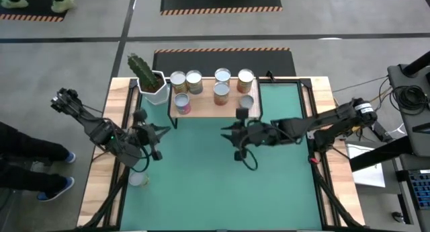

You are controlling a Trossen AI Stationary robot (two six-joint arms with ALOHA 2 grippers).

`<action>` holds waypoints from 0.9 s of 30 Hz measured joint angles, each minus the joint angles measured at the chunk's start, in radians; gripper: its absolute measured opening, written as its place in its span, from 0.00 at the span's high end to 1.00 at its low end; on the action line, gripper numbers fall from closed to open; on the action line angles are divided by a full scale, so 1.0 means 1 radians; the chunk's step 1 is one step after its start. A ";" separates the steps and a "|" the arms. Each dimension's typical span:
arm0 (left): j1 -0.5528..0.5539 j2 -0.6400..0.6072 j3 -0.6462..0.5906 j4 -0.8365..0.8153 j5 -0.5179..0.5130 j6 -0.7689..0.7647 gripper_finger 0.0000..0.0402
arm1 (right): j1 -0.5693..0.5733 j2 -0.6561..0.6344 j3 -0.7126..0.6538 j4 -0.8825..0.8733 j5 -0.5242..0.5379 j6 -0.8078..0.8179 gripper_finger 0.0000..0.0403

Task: Pick and place cans onto a shelf
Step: Put the canned spaghetti sauce on the shelf

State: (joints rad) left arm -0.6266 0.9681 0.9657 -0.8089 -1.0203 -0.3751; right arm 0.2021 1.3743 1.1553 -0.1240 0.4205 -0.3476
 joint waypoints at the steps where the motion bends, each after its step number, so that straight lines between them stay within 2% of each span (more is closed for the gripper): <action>1: 0.000 0.012 0.000 0.000 0.062 -0.042 1.00 | 0.013 -0.005 -0.019 0.032 0.000 -0.022 0.80; 6: 0.011 0.103 0.045 -0.082 0.347 -0.308 1.00 | 0.045 -0.059 -0.092 0.085 0.000 -0.044 0.83; 11: 0.027 0.228 0.149 -0.274 0.716 -0.533 1.00 | 0.074 -0.130 -0.181 0.148 0.002 -0.064 0.86; 17: 0.028 0.346 0.181 -0.351 1.034 -0.600 0.99 | 0.095 -0.226 -0.267 0.292 -0.001 -0.135 0.86; 20: 0.027 0.373 0.155 -0.352 1.119 -0.660 0.93 | 0.095 -0.260 -0.297 0.298 -0.008 -0.122 0.86; 23: 0.020 0.381 0.122 -0.356 1.211 -0.777 0.83 | 0.095 -0.276 -0.316 0.296 -0.009 -0.113 0.86; 25: -0.005 0.378 0.100 -0.363 1.224 -0.865 0.75 | 0.095 -0.281 -0.320 0.295 -0.009 -0.111 0.86; 27: -0.043 0.374 0.088 -0.363 1.195 -0.940 0.65 | 0.095 -0.282 -0.320 0.295 -0.009 -0.108 0.86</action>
State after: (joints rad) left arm -0.6691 1.3424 1.0534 -1.1721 0.1743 -1.3150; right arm 0.2974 1.0920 0.8349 0.1711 0.4118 -0.4553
